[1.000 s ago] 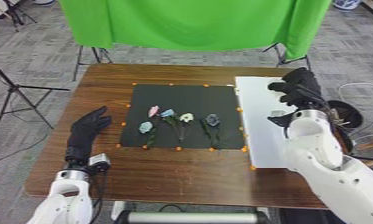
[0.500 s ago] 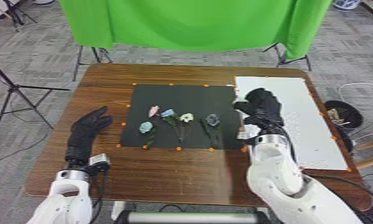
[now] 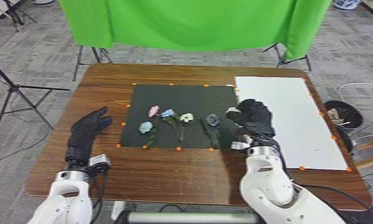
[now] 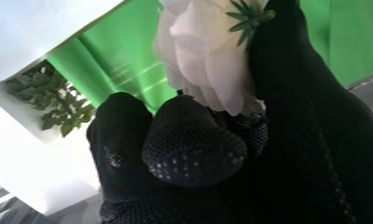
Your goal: Arrange flowers
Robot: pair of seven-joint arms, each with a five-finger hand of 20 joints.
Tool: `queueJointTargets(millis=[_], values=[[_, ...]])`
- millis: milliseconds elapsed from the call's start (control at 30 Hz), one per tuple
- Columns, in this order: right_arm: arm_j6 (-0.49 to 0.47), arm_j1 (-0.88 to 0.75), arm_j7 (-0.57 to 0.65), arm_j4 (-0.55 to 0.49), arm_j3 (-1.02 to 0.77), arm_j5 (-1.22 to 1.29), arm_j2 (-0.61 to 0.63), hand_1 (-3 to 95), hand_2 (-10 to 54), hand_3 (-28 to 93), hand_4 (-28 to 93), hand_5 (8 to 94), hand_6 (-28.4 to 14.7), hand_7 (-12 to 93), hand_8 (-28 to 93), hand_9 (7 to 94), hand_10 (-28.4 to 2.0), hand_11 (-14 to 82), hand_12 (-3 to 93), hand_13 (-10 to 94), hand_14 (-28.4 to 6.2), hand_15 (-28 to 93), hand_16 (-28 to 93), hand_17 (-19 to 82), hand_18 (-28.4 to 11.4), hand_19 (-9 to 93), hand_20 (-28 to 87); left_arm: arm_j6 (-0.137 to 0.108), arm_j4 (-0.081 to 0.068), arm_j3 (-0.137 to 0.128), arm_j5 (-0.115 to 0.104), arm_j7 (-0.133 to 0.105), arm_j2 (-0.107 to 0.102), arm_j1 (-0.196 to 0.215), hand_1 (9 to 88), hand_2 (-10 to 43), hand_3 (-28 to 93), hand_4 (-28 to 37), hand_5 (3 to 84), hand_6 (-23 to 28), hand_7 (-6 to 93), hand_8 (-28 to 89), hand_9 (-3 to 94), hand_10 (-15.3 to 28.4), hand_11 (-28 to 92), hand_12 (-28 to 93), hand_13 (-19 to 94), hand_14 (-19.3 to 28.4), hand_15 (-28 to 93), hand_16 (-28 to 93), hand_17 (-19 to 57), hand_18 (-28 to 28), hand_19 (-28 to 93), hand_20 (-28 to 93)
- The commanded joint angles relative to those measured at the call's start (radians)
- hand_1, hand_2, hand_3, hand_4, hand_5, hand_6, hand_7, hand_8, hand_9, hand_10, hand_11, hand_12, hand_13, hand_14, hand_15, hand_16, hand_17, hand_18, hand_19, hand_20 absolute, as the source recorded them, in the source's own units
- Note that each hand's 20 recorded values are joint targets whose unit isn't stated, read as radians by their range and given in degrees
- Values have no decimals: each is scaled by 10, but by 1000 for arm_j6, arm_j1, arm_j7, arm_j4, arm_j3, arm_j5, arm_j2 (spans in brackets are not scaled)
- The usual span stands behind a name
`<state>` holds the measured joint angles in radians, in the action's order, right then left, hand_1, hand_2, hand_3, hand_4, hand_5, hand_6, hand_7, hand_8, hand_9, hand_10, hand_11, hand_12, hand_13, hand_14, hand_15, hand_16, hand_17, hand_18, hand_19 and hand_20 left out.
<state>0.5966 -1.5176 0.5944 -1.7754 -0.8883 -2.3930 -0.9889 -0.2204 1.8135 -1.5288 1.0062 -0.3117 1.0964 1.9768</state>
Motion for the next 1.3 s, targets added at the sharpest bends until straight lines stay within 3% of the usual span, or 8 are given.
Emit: queueJointTargets(millis=[33,300,467,800,933,1000,1300], values=[[-27,-12,-5,-23,21,47,-7,601,-95,604,-183,739,6,429,-27,851,-103,68,349,936,-1,634,281,674,-127,932,604,5,-2,3,1,20,9,26,230,-95,718,-283,475,4,161,-95,503,132,211,98,378,168,218,-14,21,156,86,133],[-37,-4,-13,-18,29,30,6,597,-95,601,-177,729,7,428,-19,836,-98,58,336,934,-2,630,283,673,-126,932,599,7,-1,-3,-1,18,8,30,233,-95,716,-283,469,3,161,-95,498,131,209,98,378,169,217,-15,20,156,87,133],[-46,-4,-34,-22,29,47,21,591,-95,600,-169,705,6,360,0,803,-101,58,308,933,-1,625,284,668,-125,932,586,6,-2,-2,-4,15,9,31,228,-95,715,-283,467,3,160,-95,497,131,208,98,376,168,216,-14,20,156,85,133],[-72,-17,-41,-33,19,65,33,542,-95,599,-148,659,-2,249,15,699,-116,162,168,934,-3,606,280,664,-124,932,558,8,-3,-5,-3,17,9,30,220,-95,718,-283,463,3,157,-94,495,131,206,98,376,169,214,-12,20,156,84,134],[-111,-28,-61,-42,3,92,37,494,-95,654,-157,640,3,222,-16,676,-117,155,155,932,-3,602,282,663,-123,932,548,10,-4,-5,-4,15,9,29,219,-95,718,-283,462,2,158,-93,494,131,206,99,377,168,213,-12,20,156,84,133],[-111,-33,-63,-47,4,95,43,463,-95,673,-156,627,4,218,-108,659,-120,148,154,929,-3,598,281,658,-125,932,546,10,-4,-5,-3,15,8,29,220,-95,718,-283,462,1,158,-94,495,131,206,99,377,168,214,-12,20,156,84,133],[-146,-54,-77,-72,-15,116,62,408,-95,674,-160,580,-4,201,-111,591,-131,108,142,916,-9,599,279,649,-126,932,535,12,-4,-8,-3,17,7,28,223,-95,718,-283,460,2,155,-93,494,131,205,99,377,167,213,-13,20,156,82,133]])
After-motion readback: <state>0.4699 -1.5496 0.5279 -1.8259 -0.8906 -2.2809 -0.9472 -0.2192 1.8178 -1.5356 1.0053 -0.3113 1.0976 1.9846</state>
